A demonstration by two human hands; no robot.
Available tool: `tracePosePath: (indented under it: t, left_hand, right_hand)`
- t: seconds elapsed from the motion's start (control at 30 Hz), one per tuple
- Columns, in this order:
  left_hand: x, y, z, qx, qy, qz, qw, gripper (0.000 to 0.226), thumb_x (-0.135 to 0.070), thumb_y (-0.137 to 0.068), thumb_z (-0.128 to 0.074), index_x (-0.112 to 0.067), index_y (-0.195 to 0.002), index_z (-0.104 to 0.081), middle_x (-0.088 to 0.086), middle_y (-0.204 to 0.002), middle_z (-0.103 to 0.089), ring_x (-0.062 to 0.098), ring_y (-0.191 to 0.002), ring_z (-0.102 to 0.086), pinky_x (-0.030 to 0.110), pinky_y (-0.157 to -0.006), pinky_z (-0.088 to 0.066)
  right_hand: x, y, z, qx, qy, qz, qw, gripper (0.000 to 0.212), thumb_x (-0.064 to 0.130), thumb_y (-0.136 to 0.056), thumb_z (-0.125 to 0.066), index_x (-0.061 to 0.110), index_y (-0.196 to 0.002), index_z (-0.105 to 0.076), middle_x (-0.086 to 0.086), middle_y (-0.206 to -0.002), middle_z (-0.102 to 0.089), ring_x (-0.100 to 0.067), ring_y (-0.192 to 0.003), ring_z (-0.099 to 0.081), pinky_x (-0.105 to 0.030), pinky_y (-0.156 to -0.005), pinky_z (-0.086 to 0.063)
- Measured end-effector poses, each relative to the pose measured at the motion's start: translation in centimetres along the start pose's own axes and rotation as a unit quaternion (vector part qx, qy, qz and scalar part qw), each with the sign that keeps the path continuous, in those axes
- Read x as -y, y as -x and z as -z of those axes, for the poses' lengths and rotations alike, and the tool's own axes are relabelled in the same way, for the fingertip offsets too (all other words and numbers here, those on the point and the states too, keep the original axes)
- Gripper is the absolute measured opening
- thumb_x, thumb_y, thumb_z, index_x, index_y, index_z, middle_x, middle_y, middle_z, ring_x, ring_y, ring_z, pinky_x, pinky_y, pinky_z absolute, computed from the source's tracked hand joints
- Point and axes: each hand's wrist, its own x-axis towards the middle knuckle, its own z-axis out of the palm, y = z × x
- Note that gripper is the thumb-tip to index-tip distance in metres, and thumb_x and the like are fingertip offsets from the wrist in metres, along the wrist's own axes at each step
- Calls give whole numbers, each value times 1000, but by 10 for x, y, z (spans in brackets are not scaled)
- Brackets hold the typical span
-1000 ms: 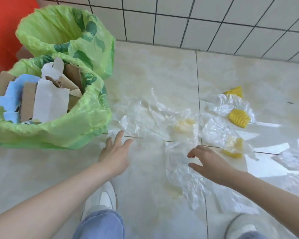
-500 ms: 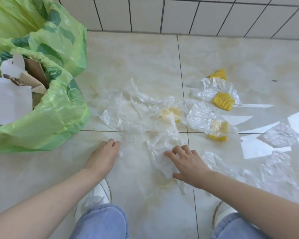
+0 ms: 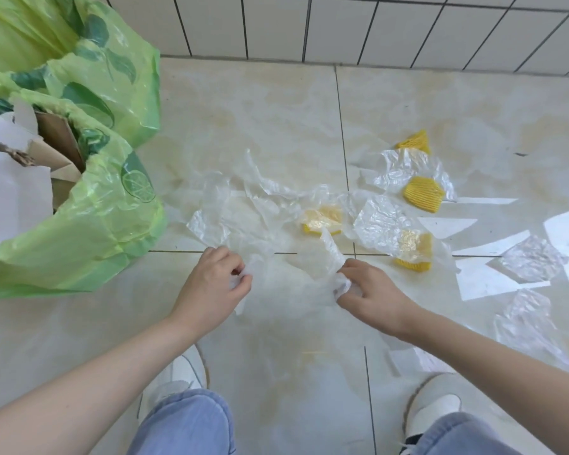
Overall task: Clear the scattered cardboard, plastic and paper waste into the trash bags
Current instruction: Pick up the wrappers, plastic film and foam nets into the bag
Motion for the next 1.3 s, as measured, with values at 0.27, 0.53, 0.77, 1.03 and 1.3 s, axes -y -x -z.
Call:
tracePosePath:
  t: [0.27, 0.53, 0.77, 1.03, 1.3]
  left_hand:
    - [-4, -32, 8, 32, 72, 68, 994, 23, -15, -82, -66, -14, -66, -49, -6, -112, -55, 12, -108, -50, 5, -83, -27]
    - [20, -44, -6, 153, -85, -15, 985, 22, -20, -86, -60, -14, -70, -46, 2, -152, -34, 18, -145, -21, 23, -107, -21]
    - [39, -46, -25, 241, -180, -25, 953, 23, -34, -91, -55, -21, -77, -41, -12, -159, -10, 21, -148, 5, 54, -114, -12]
    - [42, -44, -30, 139, -158, -129, 969, 36, -21, -67, -79, -22, -69, -44, -1, -112, -65, 27, -118, -53, 44, -91, -48]
    - [37, -44, -25, 106, -58, -104, 987, 34, -1, -62, -74, -14, -65, -43, -4, -66, -45, 10, -72, -34, 29, -63, -34]
  right_hand:
    - [15, -18, 24, -12, -89, -51, 995, 26, 25, -66, -45, 5, -61, -30, -3, -59, -26, -16, -55, -22, -32, -50, -22]
    - [-5, -36, 25, -11, -17, -64, 998, 16, 14, -80, -50, 22, -94, -47, -1, -55, -46, -15, -51, -39, -27, -49, -33]
    - [-20, -54, 13, 50, 160, 5, 986, 43, 30, -89, -50, 31, -129, -32, -8, -82, -59, -20, -75, -49, -30, -62, -37]
    - [-38, -70, -7, 43, 260, 57, 963, 56, 33, -92, -46, 21, -142, -23, -2, -104, -60, -23, -103, -53, -32, -74, -39]
    - [-44, -76, -14, -12, 270, 81, 959, 25, 26, -94, -43, 16, -116, -47, -2, -98, -60, -23, -94, -53, -31, -69, -40]
